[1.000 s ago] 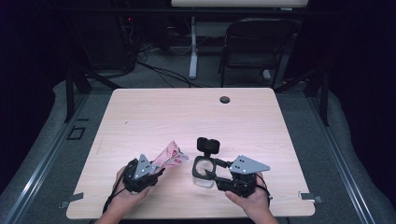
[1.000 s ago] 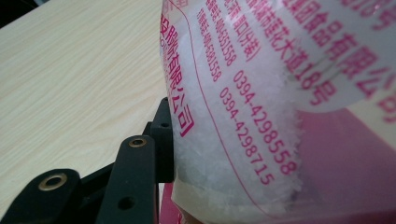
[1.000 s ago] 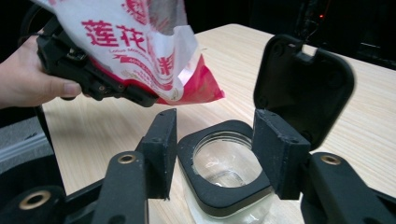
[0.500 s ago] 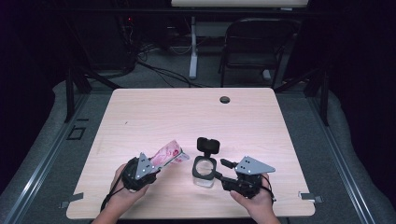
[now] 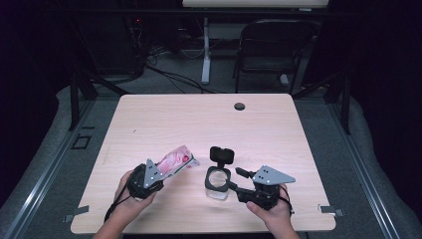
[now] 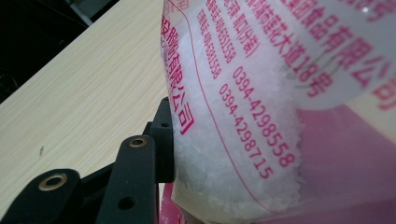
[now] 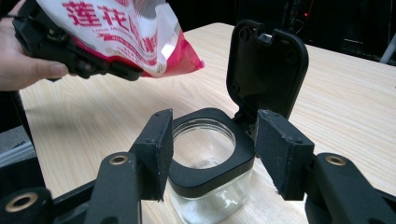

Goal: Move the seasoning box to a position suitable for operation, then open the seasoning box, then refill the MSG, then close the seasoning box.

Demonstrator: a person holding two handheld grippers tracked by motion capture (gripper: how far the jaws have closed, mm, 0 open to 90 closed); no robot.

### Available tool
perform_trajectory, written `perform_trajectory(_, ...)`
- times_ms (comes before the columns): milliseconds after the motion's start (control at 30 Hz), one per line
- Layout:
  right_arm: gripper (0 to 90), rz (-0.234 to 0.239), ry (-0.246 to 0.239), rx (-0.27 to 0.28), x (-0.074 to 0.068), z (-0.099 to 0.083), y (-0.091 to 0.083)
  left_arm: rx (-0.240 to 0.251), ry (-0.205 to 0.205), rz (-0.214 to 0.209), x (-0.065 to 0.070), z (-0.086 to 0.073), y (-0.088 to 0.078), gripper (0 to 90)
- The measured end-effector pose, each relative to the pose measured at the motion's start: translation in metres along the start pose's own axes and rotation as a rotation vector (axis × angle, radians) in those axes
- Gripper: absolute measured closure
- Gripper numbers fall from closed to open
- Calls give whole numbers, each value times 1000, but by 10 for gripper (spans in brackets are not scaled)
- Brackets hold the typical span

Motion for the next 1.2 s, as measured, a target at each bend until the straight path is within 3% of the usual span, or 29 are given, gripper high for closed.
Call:
perform_trajectory(633, 482, -26, 27, 16, 3, 0, -1, -15, 83, 55, 6, 9, 7, 604)
perform_trajectory(1200, 554, 5, 15, -20, -10, 1, 5, -22, 129, 121, 10, 10, 8, 604)
Point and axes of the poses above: each handheld gripper's, and its own axes: y roughly forward along the jaws, z roughly out of its top, x roughly to its right, the point moved 7 cm from there along y, roughly forward along the jaws, and after that the axes turned 2 degrees about -y, right-handed, at the moved point
